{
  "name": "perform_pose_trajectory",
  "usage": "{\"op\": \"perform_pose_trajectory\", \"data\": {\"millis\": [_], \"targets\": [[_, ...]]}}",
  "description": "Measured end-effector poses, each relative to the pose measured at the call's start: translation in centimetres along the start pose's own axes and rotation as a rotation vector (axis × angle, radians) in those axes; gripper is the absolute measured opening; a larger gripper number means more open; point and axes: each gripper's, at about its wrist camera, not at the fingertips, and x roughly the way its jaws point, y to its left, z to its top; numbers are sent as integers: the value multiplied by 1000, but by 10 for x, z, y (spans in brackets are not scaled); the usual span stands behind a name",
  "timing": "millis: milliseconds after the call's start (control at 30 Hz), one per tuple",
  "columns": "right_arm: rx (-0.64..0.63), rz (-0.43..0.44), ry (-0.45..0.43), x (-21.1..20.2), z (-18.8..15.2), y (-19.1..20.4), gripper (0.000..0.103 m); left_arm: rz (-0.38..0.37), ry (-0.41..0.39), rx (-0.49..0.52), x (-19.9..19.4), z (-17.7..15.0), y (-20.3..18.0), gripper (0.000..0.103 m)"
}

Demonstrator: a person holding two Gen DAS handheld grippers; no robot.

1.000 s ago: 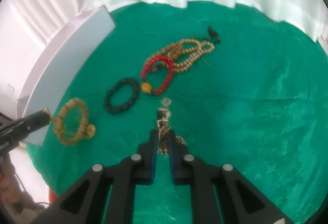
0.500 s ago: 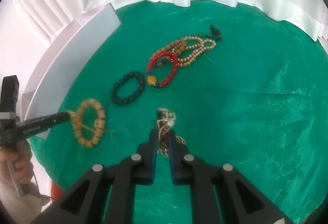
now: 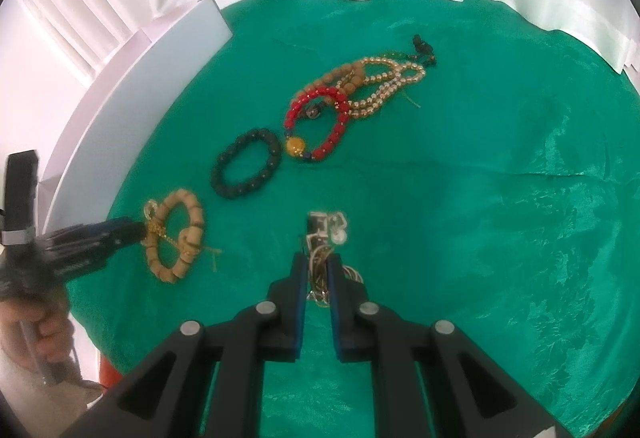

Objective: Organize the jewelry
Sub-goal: 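Lift the earrings with the left tool while the right tool lifts the pendant, then carry earrings and pendant into the white box and open both tools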

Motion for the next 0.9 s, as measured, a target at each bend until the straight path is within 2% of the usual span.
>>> {"op": "perform_pose_trajectory", "data": {"millis": [67, 267, 467, 700, 900], "targets": [[-1, 2, -1, 0, 0, 0, 10, -25, -15, -23, -5, 0, 4, 5], [-10, -2, 2, -2, -1, 0, 10, -98, -58, -34, -34, 5, 7, 5], [-4, 17, -39, -19, 0, 3, 10, -202, -103, -86, -70, 6, 10, 5], [-62, 20, -99, -56, 5, 19, 10, -265, -206, -60, -135, 5, 1, 5], [-98, 43, -134, -78, 10, 37, 10, -290, -271, -36, -174, 2, 0, 5]]}}
